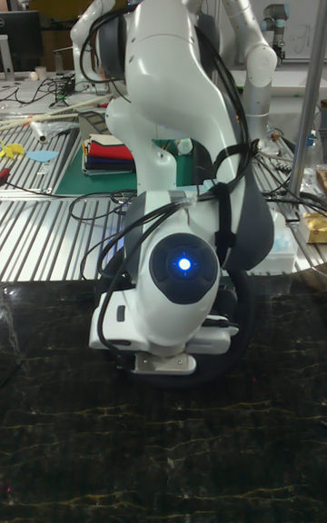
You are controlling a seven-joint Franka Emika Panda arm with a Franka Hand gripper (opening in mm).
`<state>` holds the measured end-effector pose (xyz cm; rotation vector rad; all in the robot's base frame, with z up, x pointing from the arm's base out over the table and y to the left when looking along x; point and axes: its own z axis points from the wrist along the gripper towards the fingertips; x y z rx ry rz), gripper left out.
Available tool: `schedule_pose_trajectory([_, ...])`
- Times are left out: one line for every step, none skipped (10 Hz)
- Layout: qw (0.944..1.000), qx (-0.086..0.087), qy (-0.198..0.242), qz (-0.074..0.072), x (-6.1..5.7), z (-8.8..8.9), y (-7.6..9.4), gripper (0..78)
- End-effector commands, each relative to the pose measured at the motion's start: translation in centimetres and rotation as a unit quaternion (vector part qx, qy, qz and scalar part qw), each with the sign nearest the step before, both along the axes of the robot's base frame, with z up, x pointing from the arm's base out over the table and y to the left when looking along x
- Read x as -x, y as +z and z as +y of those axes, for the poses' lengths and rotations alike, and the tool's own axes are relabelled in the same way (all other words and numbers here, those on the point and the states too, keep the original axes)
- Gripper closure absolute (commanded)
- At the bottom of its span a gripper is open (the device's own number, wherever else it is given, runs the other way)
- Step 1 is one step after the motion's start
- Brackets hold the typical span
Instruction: Rotate the steering wheel 90 degrees clockwise
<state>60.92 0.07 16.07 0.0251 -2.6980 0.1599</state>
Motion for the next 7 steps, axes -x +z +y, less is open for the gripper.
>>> schedule_pose_trajectory([1.0, 0.001, 0.001, 0.0, -0.14, 0.16, -0.08, 77.6])
schedule_pose_trajectory([0.9999, 0.007, 0.007, 0.004, -0.22, 0.07, 0.04, 77.6])
schedule_pose_trajectory([0.9998, 0.014, 0.009, 0.006, -0.23, 0.05, 0.04, 77.6])
schedule_pose_trajectory([0.9996, 0.024, 0.011, 0.007, -0.23, 0.0, 0.05, 77.6])
schedule_pose_trajectory([0.9995, 0.03, 0.011, 0.008, -0.23, -0.06, 0.05, 77.6])
schedule_pose_trajectory([0.9993, 0.034, 0.012, 0.009, -0.24, -0.16, 0.02, 77.6])
schedule_pose_trajectory([0.9993, 0.034, 0.013, 0.009, -0.24, -0.21, 0.02, 77.6])
